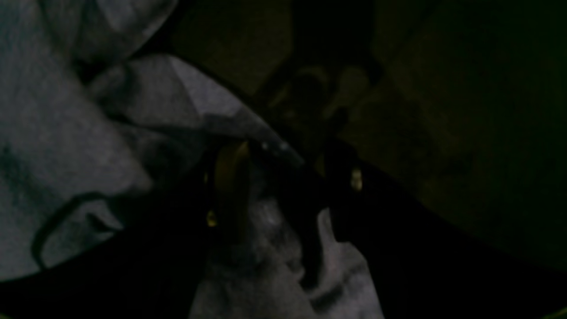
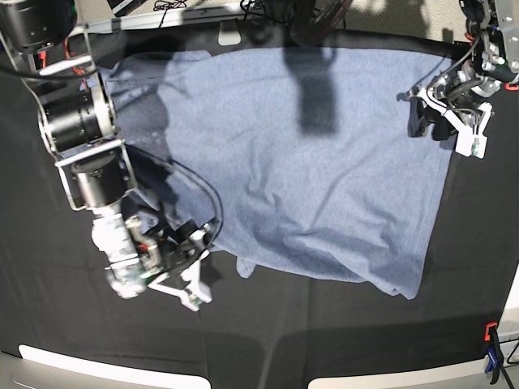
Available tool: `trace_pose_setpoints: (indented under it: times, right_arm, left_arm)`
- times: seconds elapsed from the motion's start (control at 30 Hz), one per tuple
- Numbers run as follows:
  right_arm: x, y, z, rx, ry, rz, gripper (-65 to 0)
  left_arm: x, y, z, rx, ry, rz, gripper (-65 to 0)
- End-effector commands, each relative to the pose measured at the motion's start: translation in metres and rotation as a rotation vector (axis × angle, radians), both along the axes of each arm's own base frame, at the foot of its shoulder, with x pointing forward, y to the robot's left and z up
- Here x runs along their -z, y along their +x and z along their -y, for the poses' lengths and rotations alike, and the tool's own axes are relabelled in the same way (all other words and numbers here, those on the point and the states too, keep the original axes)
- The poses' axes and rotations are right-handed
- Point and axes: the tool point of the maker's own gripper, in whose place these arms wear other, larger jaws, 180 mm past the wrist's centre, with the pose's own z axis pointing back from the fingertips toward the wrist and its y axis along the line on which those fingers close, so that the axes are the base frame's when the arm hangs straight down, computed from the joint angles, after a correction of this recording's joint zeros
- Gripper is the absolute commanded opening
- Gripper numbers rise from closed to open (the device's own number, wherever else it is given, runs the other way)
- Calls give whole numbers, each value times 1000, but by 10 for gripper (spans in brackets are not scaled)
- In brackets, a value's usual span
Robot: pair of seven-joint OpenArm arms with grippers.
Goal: Layout the t-shirt on the table in an organized manner, then fold the t-shirt properly
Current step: 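Reach the right gripper down to the shirt hem and grasp it, then pull the hem outward with the right gripper and release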
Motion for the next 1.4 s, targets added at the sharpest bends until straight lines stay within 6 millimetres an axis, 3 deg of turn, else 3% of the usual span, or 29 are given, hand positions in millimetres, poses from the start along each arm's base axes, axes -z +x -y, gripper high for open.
trace_pose_setpoints:
  times: [0.0, 0.1, 0.13, 0.27, 0.3, 0.5, 0.73, 0.9, 1.17, 1.23, 1.33, 1.37]
  right_arm:
    - [-23, 20, 4, 4, -12, 65, -381]
    - [-21, 20, 4, -7, -36, 65, -387]
    - [-21, 20, 5, -7, -36, 65, -415]
    - [-22, 22, 8, -6, -52, 79, -632]
    - [-26, 29, 11, 11, -65, 121, -650]
    - [-75, 83, 50, 236, -177, 501, -650]
    - [-123, 105, 80, 412, -229, 744, -650]
    - [-135, 107, 106, 472, -266, 775, -650]
    - [-148, 102, 186, 748, -165, 755, -650]
    - [-144, 100, 195, 757, -151, 736, -650]
    - [-130, 100, 186, 691, -93, 673, -641]
    - [-127, 100, 182, 663, -81, 657, -576]
  left_arm:
    - [-11, 7, -3, -1, -2, 45, -373]
    - [-11, 7, -3, -1, -2, 46, -373]
    - [-11, 7, -3, -1, -2, 45, -373]
    - [-11, 7, -3, -1, -3, 43, -373]
    - [-10, 6, -2, 0, -2, 40, -373]
    - [-9, 4, -2, 1, -1, 30, -373]
    - [-8, 4, -2, 2, -1, 27, -373]
    - [-6, 2, -2, 5, 2, 12, -373]
    - [-6, 2, -2, 5, 1, 14, -373]
    - [-7, 2, -2, 5, 1, 15, -373]
    - [-7, 3, -2, 4, 0, 18, -373]
    - [-7, 3, -2, 4, 1, 18, -373]
